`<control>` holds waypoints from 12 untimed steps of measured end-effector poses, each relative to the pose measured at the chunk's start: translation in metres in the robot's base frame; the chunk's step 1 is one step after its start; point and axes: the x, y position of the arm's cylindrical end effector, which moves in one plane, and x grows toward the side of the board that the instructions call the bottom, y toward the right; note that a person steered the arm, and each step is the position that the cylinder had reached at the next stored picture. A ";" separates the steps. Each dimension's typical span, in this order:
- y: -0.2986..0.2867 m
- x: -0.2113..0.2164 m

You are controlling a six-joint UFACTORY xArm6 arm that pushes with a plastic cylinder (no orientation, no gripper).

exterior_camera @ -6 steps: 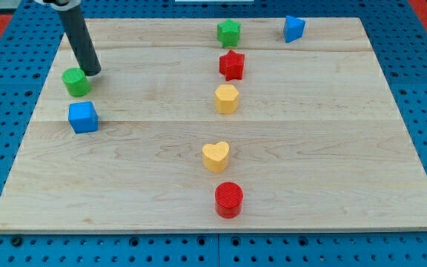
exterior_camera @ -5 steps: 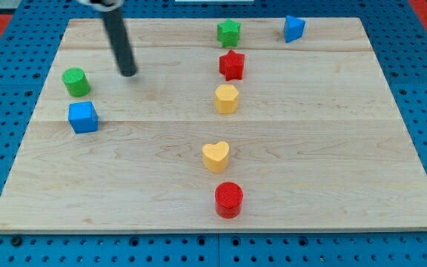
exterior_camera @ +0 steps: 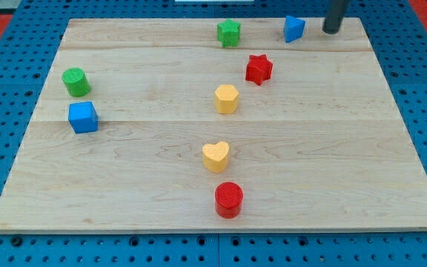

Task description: Push the green star close to the top right side of the blue cube

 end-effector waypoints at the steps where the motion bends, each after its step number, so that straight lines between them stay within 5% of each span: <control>1: -0.066 -0.009; 3: -0.182 -0.011; 8: -0.220 0.145; 12: -0.248 0.176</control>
